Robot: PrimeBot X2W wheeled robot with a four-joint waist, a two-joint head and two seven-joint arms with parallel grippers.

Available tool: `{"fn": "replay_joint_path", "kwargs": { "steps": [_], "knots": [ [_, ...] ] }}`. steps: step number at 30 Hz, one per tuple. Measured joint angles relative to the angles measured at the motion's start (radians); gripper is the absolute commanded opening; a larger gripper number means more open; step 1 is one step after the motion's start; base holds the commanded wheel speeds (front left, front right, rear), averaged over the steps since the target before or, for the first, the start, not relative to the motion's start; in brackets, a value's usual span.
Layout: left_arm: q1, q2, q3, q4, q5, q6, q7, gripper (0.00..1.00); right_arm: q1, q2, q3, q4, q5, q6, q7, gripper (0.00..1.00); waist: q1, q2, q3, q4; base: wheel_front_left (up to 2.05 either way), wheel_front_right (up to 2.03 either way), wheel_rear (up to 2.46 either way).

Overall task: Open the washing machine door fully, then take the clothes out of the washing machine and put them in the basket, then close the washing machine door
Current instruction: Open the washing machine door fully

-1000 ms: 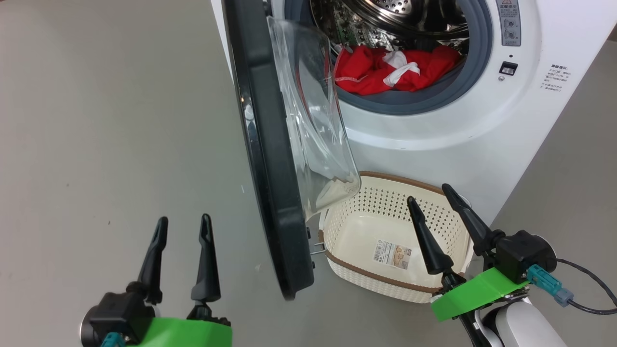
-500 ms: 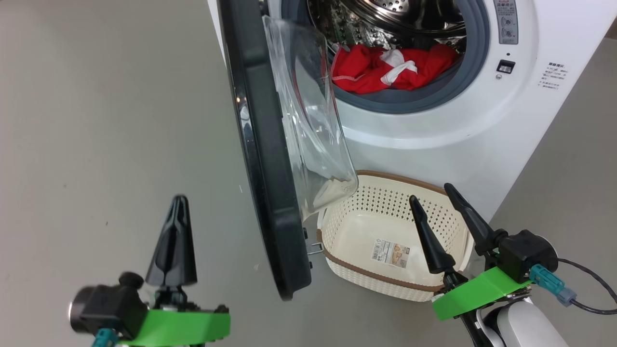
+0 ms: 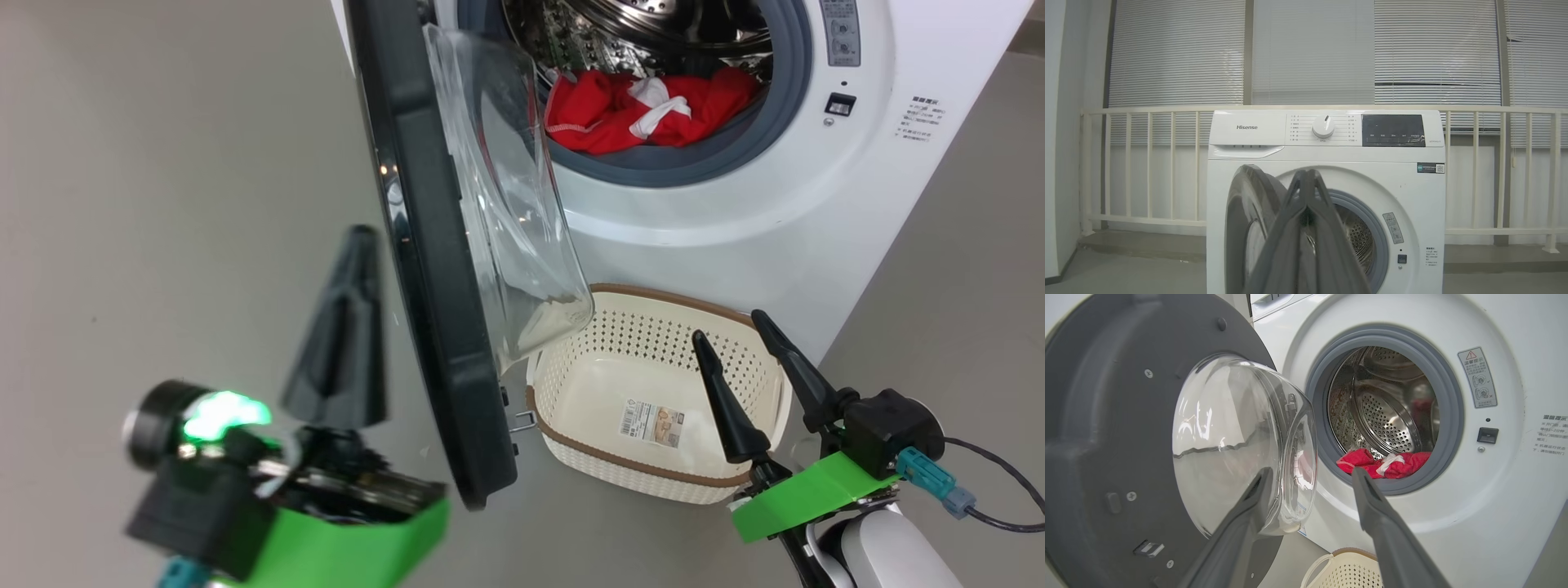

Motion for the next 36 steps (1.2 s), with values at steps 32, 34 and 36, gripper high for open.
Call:
{"fn": "replay_joint_path", "kwargs": {
  "steps": [32,34,36],
  "knots": [
    [-0.045,0.009,-0.232,0.325,-0.150,0.012,0.253,0.00,-0.017,0.000,0.002,-0.004,0.000,0.000,0.000,1.00,0.0000,0.0000,0.036,-0.034,0.00,0.00,0.00],
    [-0.045,0.009,-0.231,0.326,-0.150,0.015,0.253,0.00,-0.017,0.000,0.002,-0.004,0.000,0.000,0.000,1.00,0.0000,0.0000,0.035,-0.031,0.00,0.00,0.00],
    [-0.044,0.009,-0.229,0.327,-0.150,0.024,0.257,0.00,-0.017,0.000,0.002,-0.003,0.000,0.000,0.000,1.00,0.0000,0.0000,0.034,-0.025,0.00,0.00,0.00]
  ]
}}
